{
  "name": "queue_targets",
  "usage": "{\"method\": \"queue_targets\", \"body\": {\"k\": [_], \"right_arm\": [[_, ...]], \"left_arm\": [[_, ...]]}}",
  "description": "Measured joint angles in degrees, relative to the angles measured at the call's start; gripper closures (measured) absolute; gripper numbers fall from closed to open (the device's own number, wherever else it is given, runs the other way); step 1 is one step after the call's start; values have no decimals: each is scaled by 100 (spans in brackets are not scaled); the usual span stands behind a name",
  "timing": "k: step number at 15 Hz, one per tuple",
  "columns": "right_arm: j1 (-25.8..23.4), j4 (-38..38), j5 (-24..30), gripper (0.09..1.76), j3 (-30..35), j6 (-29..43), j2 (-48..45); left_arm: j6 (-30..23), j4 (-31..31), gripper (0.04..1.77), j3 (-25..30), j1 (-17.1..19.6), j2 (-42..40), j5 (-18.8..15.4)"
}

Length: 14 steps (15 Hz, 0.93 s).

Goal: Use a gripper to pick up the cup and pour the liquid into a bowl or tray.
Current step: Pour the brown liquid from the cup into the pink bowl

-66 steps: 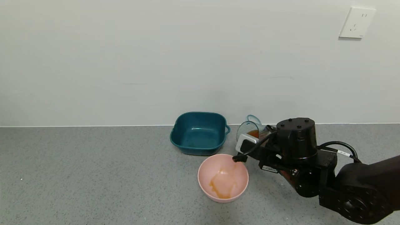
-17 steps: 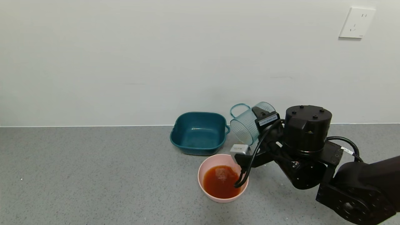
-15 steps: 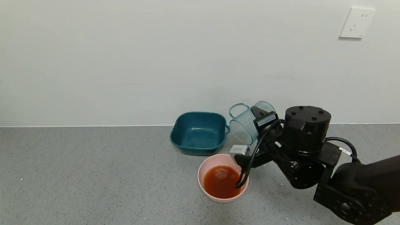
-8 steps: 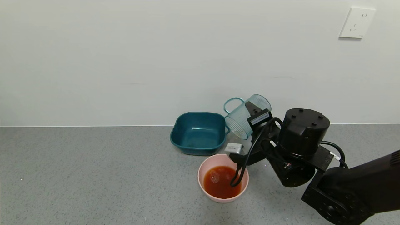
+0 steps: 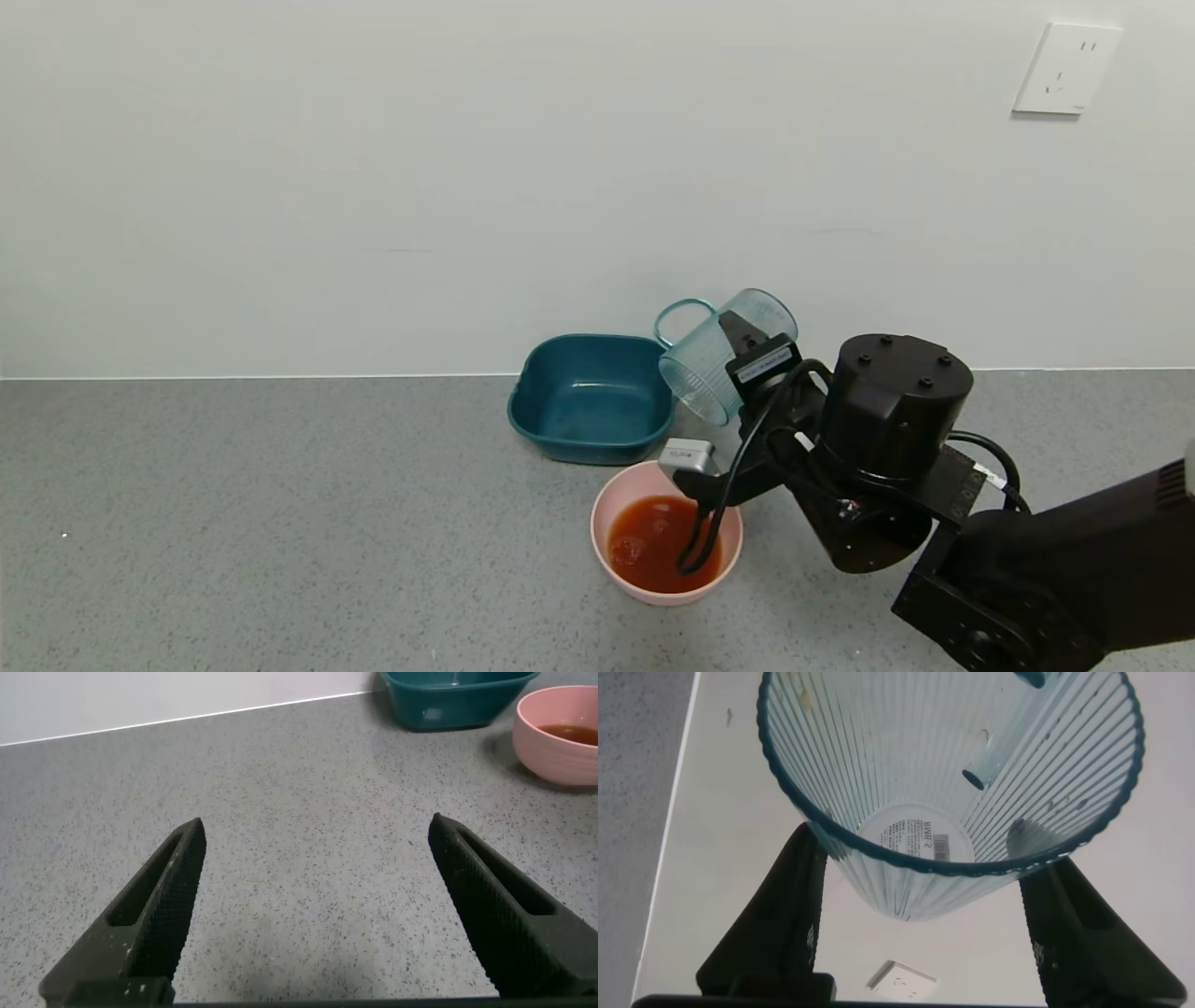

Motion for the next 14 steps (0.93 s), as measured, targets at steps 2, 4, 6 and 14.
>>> {"method": "queue_targets", "body": {"k": [2,4,6,14], "right_arm": [[-1,2,10,57,73,9,0],[24,-4,-9,57,18,21,0],[32,0,-6,57,0,23,-2],[73,20,-122,57,-17,819,-7]], "left_arm": [[-2,-2,9,0,0,0,0],[0,-2,9,0,0,0,0],[-2,-2,9,0,0,0,0],[-2,0,9,0,0,0,0]]}}
